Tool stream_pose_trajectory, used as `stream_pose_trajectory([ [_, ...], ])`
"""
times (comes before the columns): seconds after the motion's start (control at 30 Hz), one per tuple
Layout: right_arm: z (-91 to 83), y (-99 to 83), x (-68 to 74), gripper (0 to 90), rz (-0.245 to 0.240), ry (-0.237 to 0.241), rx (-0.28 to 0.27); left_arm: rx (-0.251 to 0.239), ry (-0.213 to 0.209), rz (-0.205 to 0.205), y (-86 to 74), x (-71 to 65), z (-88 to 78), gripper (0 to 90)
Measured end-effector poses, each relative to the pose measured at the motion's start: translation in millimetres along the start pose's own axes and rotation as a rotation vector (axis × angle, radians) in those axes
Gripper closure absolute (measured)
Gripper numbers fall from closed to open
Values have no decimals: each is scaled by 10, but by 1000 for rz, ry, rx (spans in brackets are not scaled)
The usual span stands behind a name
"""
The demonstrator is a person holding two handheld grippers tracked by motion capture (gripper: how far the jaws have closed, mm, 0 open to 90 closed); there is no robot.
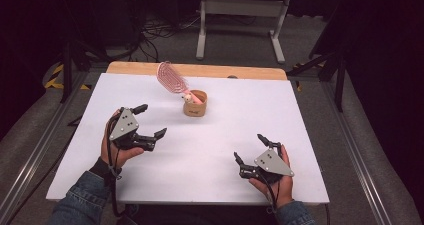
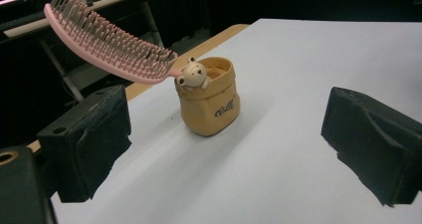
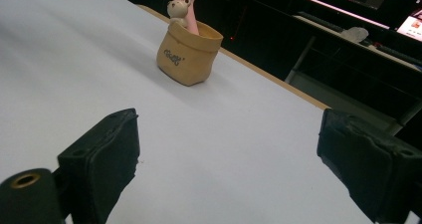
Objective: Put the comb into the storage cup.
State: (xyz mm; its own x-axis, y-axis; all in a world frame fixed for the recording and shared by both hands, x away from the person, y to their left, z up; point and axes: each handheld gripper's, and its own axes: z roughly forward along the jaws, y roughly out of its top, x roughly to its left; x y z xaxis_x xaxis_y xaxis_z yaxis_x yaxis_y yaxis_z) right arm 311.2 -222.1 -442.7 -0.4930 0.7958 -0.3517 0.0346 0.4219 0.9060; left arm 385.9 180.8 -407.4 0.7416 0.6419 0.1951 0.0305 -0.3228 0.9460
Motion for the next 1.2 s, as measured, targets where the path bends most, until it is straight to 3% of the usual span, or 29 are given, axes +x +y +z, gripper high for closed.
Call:
stream_pose_trajectory([
  [0.37,-7,9,2,106,-5,-2,-5,-16,-22,-3,2,-60,-75,66],
  [1.2,-16,13,-3,102,2,11,-18,-39,-43,30,26,-198,-249,69],
])
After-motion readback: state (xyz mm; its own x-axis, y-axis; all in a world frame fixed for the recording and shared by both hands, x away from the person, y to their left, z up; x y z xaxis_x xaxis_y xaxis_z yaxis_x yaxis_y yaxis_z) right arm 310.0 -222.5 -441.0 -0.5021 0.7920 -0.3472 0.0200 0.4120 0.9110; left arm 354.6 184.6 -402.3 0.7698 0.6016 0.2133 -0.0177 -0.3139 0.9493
